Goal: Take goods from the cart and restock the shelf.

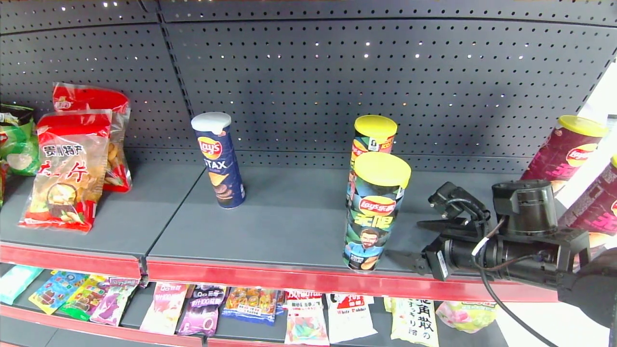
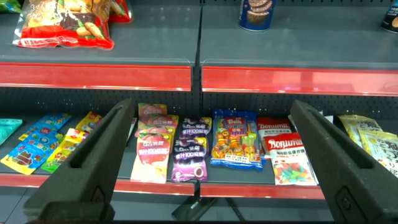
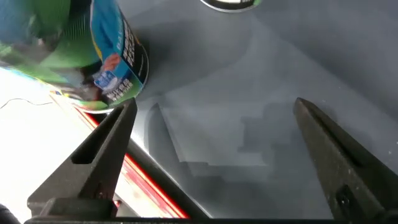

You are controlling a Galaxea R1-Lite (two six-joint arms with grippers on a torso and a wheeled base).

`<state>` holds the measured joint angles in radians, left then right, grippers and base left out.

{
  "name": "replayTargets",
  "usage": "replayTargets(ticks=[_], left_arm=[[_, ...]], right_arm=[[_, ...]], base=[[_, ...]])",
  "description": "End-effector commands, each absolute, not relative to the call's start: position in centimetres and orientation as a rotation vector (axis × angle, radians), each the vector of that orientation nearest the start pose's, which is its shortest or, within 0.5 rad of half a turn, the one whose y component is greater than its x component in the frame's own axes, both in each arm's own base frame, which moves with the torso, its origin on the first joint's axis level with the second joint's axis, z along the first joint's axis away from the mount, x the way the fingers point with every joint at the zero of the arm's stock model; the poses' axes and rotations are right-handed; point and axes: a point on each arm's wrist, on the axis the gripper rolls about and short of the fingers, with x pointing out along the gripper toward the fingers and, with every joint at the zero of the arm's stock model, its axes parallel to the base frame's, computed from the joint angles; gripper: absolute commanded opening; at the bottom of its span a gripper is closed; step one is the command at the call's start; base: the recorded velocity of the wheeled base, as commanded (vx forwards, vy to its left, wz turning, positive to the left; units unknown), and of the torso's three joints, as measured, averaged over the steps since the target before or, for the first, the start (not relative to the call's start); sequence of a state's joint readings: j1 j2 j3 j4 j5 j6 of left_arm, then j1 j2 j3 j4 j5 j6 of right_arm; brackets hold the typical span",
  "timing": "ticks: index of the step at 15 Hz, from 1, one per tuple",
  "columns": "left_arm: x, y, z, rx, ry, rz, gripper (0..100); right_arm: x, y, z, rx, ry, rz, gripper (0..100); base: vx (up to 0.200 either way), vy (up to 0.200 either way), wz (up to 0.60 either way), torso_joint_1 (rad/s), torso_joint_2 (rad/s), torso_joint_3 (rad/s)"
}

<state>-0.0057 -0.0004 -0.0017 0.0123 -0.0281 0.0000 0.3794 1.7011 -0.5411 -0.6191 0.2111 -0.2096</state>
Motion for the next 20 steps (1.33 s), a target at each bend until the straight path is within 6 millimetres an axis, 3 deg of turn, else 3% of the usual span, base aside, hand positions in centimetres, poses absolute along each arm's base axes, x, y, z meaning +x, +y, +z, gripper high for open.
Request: replayTargets(ticks=[1, 16, 17, 19, 20], left_arm=[[-2.3, 0.0, 7.5, 0.0, 0.011, -0.034, 100], [-2.3, 0.0, 7.5, 0.0, 0.011, -0.034, 100], [-2.3, 0.0, 7.5, 0.0, 0.011, -0.034, 100], [-2.3, -0.1, 7.5, 0.0, 0.011, -0.032, 100], [-2.3, 0.0, 7.5, 0.0, 0.011, -0.034, 100]], right_arm=[[24.6, 10.5, 11.3, -0.247, 0.487, 0.641, 100], [24.1, 11.1, 11.7, -0.22, 0.484, 0.657, 100], [23.7, 10.8, 12.2, -0.211, 0.469, 0.65, 100], [21.2, 9.2, 15.8, -0.185, 0.335, 0.62, 100], [20.1, 8.6, 16.6, -0.182, 0.313, 0.616, 100]], base=[[0.0, 0.0, 0.0, 0.0, 0.0, 0.0], [0.0, 0.0, 0.0, 0.0, 0.0, 0.0], [0.0, 0.0, 0.0, 0.0, 0.0, 0.0], [0.0, 0.0, 0.0, 0.0, 0.0, 0.0], [0.0, 0.0, 0.0, 0.0, 0.0, 0.0]])
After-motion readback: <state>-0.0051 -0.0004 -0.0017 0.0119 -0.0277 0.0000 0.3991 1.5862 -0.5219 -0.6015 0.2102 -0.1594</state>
